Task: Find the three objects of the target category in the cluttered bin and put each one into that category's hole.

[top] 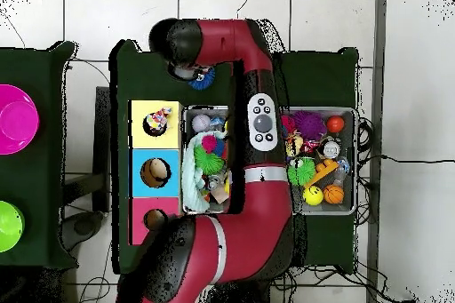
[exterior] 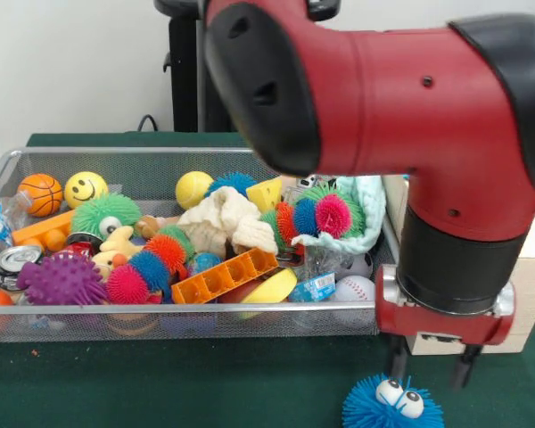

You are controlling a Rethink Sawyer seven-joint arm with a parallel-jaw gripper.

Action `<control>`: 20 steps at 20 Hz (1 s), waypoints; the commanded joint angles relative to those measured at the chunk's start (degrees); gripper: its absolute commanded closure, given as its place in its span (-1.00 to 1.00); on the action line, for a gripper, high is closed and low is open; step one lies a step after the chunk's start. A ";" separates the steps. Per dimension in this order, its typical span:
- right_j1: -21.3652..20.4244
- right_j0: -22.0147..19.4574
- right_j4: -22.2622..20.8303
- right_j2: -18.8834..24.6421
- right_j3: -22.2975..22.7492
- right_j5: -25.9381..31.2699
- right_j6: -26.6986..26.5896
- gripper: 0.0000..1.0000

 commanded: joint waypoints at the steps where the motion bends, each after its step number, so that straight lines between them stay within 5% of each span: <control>1: 1.64 1.67 -4.93 -8.87 3.79 7.09 8.88 -1.00; 4: 5.14 -1.43 1.93 -5.56 7.85 -1.71 16.46 -1.00; 6: 7.17 -4.78 8.80 -1.94 13.62 -13.00 23.48 -1.00; 8: 7.48 -7.50 13.97 0.97 18.90 -22.94 25.40 -1.00; 10: 6.44 -8.66 17.11 1.61 21.82 -26.89 24.46 -1.00; 12: 6.02 -6.30 14.45 -2.69 18.64 -25.20 20.53 -1.00; 17: 9.48 4.36 -3.30 -21.69 5.62 -23.65 15.23 -1.00; 20: 11.96 6.90 -5.89 -25.73 2.46 -19.80 14.26 -1.00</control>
